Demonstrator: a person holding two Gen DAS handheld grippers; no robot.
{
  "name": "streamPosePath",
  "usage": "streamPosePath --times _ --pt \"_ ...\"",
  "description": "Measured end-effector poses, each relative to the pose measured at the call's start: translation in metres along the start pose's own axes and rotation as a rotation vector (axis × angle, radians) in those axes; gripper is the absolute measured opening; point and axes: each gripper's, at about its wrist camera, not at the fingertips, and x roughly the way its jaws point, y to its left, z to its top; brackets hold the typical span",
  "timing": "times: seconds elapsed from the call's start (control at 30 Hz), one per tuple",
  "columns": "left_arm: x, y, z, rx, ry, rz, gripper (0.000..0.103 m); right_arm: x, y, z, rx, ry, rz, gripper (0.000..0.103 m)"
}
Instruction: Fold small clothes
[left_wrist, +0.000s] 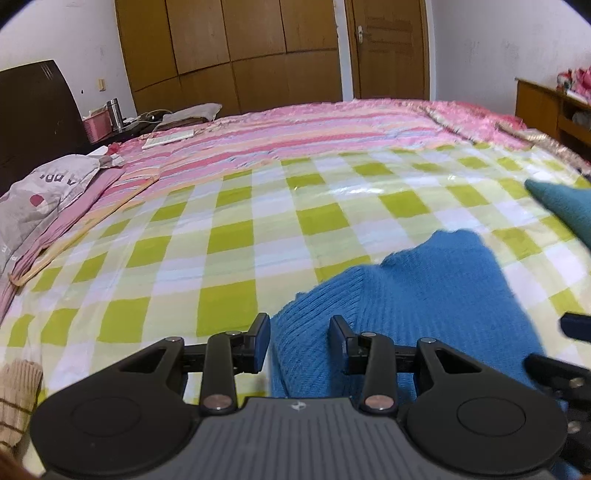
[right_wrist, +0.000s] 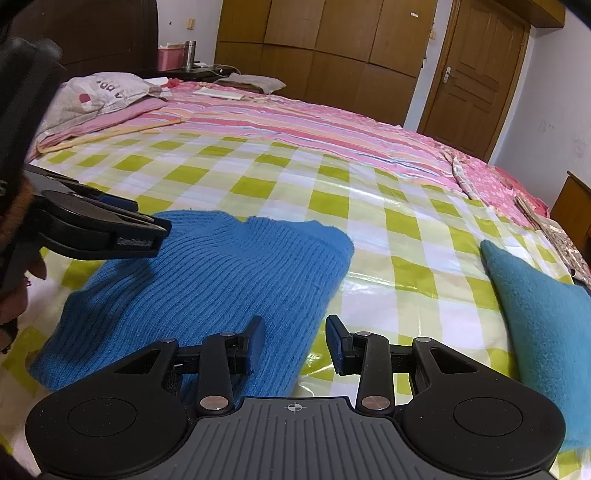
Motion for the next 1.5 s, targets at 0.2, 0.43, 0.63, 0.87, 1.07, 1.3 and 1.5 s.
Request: streamPosePath --times 0.2,0.43,0.63,0.87,1.07,1.3,1.5 --pt "0.012 0.006 -0.007 0.002 0.029 0.023 0.043 0.001 0.001 0.001 -0.001 0.000 0.000 0.035" --pt "0.014 0.005 -0.008 0.022 0.032 0.042 0.043 0.000 0.001 0.001 -0.002 0.000 0.000 0.036" --pt "0.013 0.010 -0.010 0.010 0.040 0.052 0.043 0.002 0.001 0.001 -0.003 -0.001 -0.001 0.036" --pt "-0.003 0.019 -0.009 -0.040 0.039 0.021 0.042 -0.005 -0.003 0.000 0.017 -0.011 0.003 0.036" --pt "-0.028 0.021 -0.018 -0.030 0.037 -0.007 0.042 -0.018 0.000 -0.004 0.015 -0.026 0.013 0.036" --pt "-0.051 0.019 -0.036 -0.024 0.042 -0.036 0.042 -0.023 0.009 -0.010 -0.001 -0.016 0.002 0.036" --pt "-0.054 0.017 -0.050 -0.017 0.067 -0.033 0.042 -0.026 0.011 -0.011 0.007 -0.007 -0.010 0.036"
